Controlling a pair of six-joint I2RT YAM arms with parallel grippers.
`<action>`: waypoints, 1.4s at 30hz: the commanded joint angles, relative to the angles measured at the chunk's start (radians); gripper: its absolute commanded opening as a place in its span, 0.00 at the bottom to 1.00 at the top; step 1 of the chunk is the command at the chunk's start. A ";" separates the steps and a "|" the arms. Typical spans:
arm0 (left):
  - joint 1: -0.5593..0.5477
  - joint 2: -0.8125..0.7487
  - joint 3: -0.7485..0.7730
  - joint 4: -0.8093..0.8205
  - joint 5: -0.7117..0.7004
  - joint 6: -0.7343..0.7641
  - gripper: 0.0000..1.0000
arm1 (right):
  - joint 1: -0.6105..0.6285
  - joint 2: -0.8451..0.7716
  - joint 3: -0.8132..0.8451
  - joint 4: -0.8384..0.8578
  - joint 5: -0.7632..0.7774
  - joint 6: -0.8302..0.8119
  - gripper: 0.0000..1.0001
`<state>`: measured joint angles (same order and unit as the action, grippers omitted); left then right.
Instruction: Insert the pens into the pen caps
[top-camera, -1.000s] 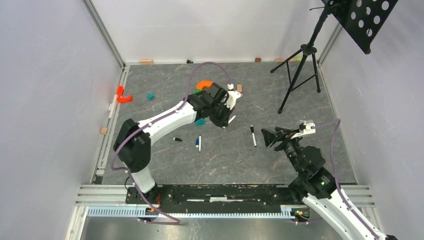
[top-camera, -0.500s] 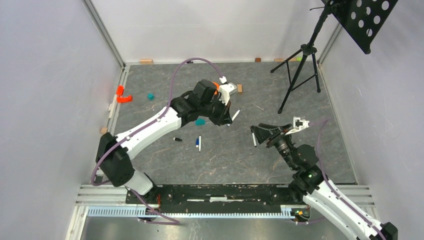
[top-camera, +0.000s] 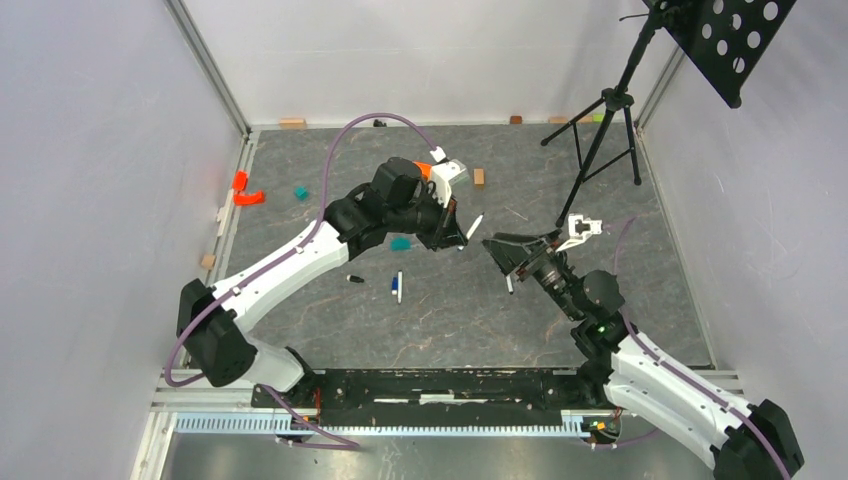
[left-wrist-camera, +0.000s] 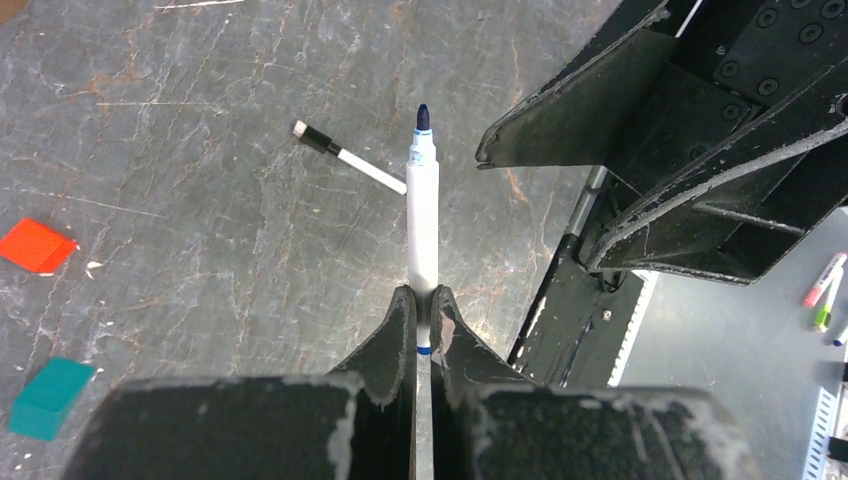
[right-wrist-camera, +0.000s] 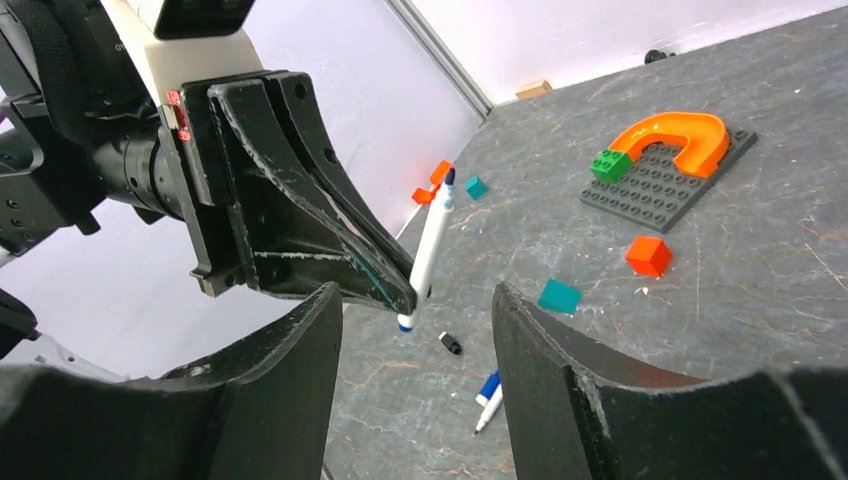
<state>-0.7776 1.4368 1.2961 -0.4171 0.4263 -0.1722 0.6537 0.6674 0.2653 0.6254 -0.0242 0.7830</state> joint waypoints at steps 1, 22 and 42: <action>-0.003 -0.019 -0.007 0.049 0.068 -0.055 0.02 | 0.012 0.036 0.060 0.098 0.000 0.020 0.61; -0.023 -0.028 -0.027 0.088 0.156 -0.053 0.02 | 0.057 0.140 0.062 0.162 0.104 0.060 0.50; -0.028 -0.057 -0.043 0.090 0.140 -0.019 0.93 | 0.091 0.103 0.075 0.094 0.163 0.023 0.00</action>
<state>-0.8009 1.4353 1.2663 -0.3561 0.5667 -0.2047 0.7399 0.8242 0.2935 0.7612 0.0826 0.8520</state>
